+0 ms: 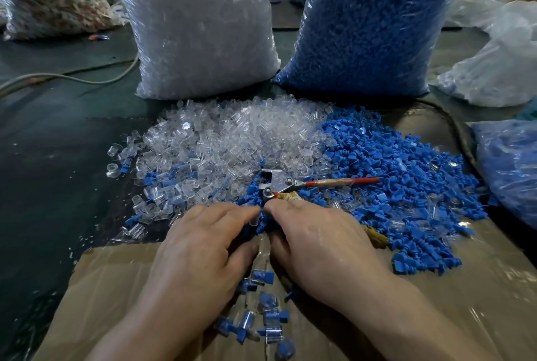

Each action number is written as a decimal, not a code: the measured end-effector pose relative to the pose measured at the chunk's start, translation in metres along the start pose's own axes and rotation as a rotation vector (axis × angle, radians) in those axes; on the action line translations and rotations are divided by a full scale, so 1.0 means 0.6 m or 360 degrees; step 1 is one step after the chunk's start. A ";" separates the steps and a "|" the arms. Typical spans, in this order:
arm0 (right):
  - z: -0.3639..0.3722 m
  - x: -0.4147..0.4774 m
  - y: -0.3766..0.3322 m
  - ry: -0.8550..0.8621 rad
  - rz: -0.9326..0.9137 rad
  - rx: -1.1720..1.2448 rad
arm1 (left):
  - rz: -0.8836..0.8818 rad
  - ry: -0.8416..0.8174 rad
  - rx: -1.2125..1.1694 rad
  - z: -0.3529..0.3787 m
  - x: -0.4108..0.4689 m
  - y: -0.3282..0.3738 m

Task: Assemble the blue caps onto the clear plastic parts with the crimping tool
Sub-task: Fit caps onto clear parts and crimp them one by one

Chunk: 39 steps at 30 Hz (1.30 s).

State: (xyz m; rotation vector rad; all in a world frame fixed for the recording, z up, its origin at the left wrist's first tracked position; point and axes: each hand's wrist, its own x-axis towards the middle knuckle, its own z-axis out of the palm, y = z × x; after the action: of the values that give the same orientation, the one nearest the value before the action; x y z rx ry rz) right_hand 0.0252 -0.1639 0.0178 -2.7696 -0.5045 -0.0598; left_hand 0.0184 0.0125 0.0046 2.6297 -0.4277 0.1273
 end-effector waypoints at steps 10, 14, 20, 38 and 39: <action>0.002 0.005 -0.006 0.0026 0.0048 0.0043 | 0.0092 -0.0118 0.0109 0.001 0.003 -0.001; 0.000 0.005 -0.009 0.0019 0.0068 0.0051 | 0.0060 -0.0054 0.0081 0.001 0.003 -0.001; -0.003 0.000 -0.010 0.0089 0.0174 0.0241 | -0.0020 0.0115 -0.0034 0.006 0.002 -0.004; -0.001 -0.008 -0.004 0.0133 0.0407 0.0970 | -0.0199 0.0321 -0.0263 0.010 0.004 -0.012; 0.000 -0.008 -0.003 0.0133 0.0407 0.1021 | -0.0247 0.0383 -0.0307 0.010 0.005 -0.011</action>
State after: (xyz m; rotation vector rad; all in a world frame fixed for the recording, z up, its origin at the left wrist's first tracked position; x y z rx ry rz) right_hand 0.0200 -0.1639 0.0179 -2.1655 -0.1096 0.0402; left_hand 0.0235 0.0147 -0.0031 2.4086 -0.1448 0.3306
